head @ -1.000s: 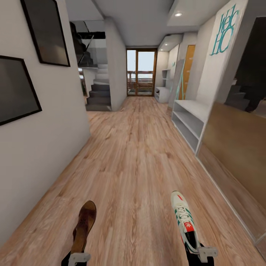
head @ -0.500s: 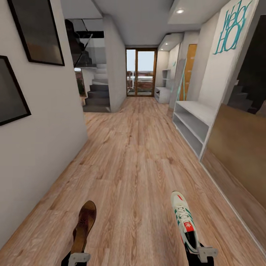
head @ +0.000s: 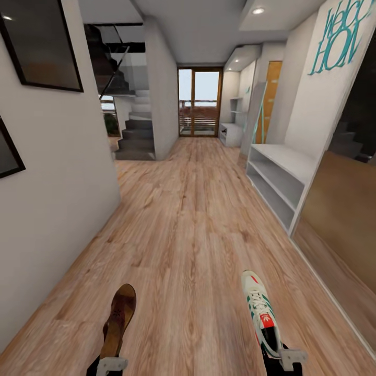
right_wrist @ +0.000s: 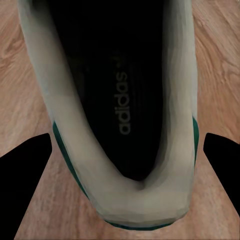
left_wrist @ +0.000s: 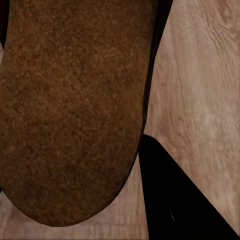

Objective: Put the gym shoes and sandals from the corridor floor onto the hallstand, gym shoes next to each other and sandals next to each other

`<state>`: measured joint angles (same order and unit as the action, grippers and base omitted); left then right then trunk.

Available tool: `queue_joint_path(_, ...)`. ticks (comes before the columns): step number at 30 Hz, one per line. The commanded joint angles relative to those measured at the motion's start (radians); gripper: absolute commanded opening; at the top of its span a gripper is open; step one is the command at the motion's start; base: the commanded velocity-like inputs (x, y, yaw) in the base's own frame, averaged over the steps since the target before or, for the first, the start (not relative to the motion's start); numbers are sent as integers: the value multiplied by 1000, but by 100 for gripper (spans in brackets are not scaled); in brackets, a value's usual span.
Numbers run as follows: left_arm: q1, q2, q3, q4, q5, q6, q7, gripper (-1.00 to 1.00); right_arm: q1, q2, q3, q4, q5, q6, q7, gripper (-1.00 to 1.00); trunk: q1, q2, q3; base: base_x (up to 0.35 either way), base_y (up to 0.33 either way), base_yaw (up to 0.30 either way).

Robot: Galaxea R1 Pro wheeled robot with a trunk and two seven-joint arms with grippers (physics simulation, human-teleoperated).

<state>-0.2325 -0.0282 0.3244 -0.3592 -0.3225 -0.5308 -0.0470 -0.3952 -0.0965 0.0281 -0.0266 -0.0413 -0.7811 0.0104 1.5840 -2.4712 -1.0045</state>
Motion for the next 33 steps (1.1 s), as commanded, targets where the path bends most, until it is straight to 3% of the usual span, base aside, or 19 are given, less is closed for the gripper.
queue_joint_path(1,-1,-1,9,-1,-10,-3,-3,-100,-1,0,3,1,-5,-3,1,-100,0,0,-1,340,0,0)
queue_joint_path(33,-1,1,9,0,-9,-3,-3,-100,-1,0,3,1,-5,-3,1,-100,0,0,-1,340,0,0)
